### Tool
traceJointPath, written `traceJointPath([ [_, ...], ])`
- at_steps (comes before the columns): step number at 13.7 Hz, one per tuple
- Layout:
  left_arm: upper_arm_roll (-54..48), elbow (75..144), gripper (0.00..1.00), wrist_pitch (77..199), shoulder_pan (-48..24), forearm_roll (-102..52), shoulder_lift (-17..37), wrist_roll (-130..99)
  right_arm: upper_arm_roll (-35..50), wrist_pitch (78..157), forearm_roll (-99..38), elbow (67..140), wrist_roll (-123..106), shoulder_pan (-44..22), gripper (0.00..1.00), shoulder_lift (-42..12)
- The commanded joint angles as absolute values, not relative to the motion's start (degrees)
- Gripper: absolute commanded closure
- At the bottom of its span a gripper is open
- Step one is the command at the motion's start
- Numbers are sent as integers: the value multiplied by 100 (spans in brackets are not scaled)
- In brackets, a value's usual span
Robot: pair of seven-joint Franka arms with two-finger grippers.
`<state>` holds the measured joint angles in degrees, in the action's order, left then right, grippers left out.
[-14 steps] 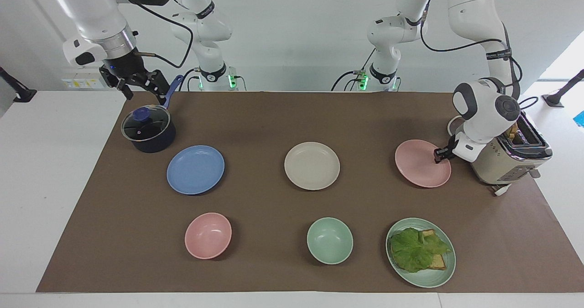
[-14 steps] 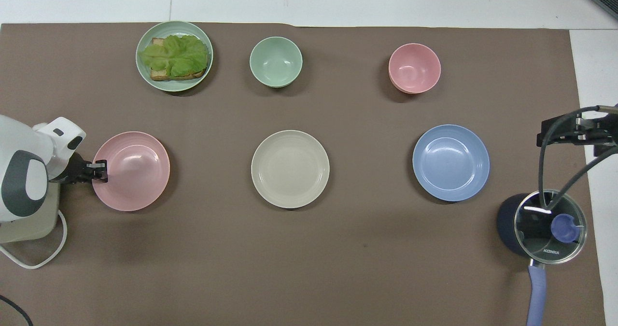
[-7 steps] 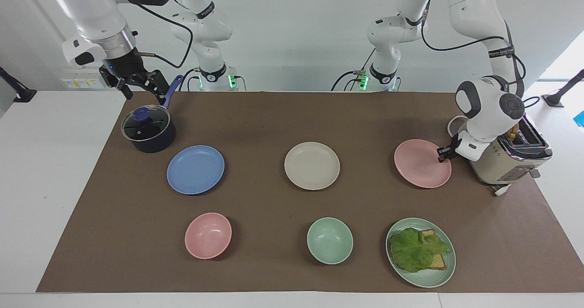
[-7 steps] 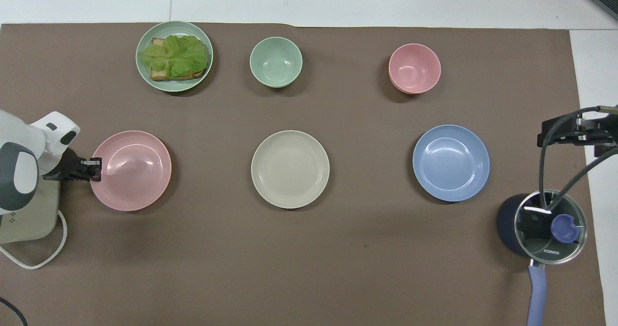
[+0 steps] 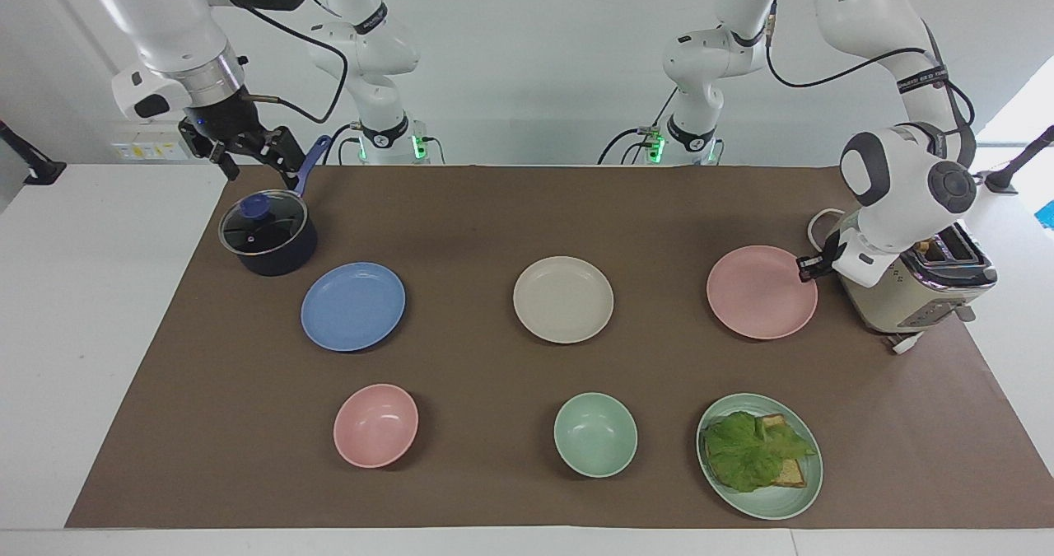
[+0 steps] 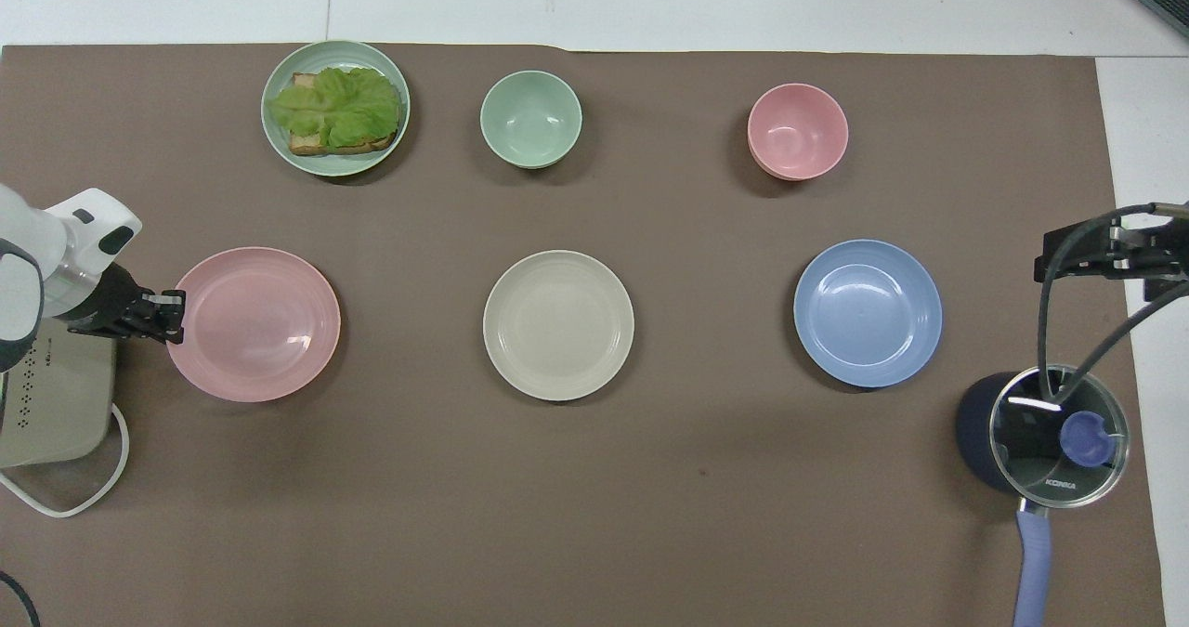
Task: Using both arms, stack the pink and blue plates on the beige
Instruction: 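Reach the left gripper to the pink plate rim and grasp it, then carry the pink plate with the left gripper onto the beige plate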
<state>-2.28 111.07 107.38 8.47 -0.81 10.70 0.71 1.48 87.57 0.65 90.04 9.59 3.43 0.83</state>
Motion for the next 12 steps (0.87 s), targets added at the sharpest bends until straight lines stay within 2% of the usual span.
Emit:
traceJointPath([
  [1,-246,10567,100,9795,695,-377,1011,202,167,8736,105,9026,809,413,0,105],
  [3,-255,10345,100,9362,607,-649,897,193,167,8745,105,9018,809,413,0,97],
  [6,-246,10371,100,9088,502,-1281,572,132,167,8745,114,9009,809,422,0,97],
  [12,-264,10669,100,9780,-587,-1766,388,-658,176,8736,105,9000,826,404,0,88],
])
